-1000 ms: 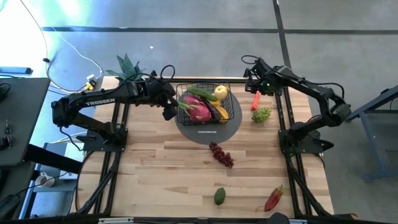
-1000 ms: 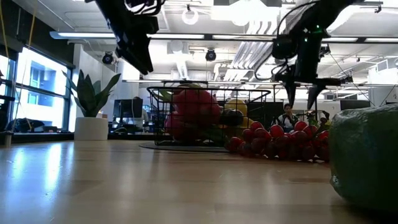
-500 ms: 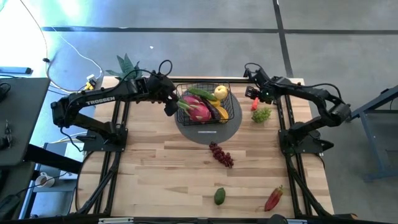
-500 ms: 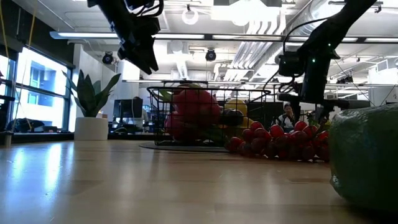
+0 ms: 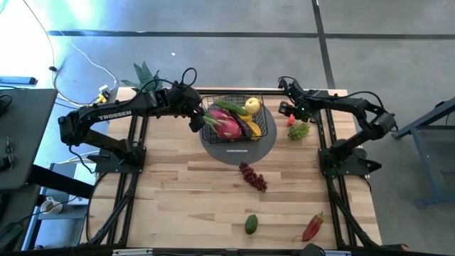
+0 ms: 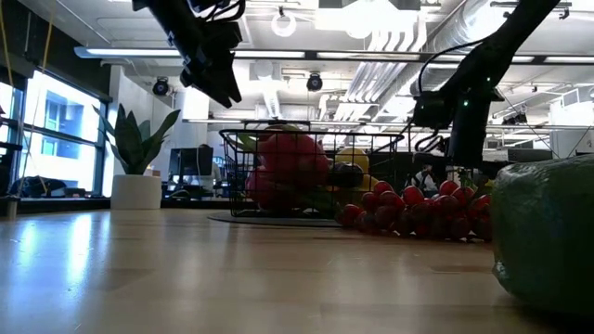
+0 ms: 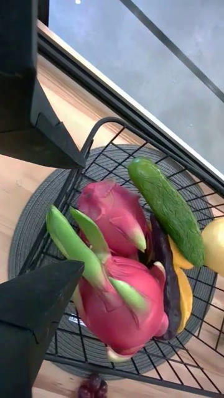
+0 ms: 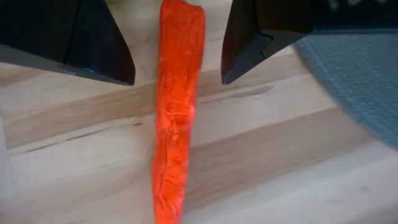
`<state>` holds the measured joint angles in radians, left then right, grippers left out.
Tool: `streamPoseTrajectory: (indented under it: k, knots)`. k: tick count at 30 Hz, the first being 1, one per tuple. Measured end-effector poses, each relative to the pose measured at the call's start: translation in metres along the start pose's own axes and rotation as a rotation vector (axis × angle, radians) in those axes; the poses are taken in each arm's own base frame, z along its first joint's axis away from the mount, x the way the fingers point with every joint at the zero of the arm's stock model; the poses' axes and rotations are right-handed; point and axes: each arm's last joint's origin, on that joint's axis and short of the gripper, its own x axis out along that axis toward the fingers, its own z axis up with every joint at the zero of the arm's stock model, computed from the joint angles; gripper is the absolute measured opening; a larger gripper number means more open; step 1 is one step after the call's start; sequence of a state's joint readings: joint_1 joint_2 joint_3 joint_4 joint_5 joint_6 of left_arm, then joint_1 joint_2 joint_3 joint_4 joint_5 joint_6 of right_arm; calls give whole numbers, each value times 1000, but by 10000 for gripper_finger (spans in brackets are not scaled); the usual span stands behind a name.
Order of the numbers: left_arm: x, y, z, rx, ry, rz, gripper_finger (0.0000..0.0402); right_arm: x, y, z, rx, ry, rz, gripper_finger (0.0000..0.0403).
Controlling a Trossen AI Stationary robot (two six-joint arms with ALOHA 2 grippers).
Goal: Build produce basket
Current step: Put the chili pepper into the wire basket
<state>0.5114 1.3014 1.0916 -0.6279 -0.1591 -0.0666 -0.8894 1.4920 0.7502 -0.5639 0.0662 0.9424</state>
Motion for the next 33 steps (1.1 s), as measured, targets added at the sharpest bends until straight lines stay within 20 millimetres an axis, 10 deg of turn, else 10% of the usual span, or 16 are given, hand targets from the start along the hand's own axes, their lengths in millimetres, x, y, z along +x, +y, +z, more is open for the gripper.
streamPoseTrajectory:
  k: [8,20,33]
  knots:
    - [0,0,0,0,1,1,241,12,1,-3,-11,30,-45,201]
    - [0,0,-1,19,6,1,241,15,0,-3,-40,30,-76,54]
    - [0,0,-1,19,7,1,241,-19,38,13,-171,-25,-20,58]
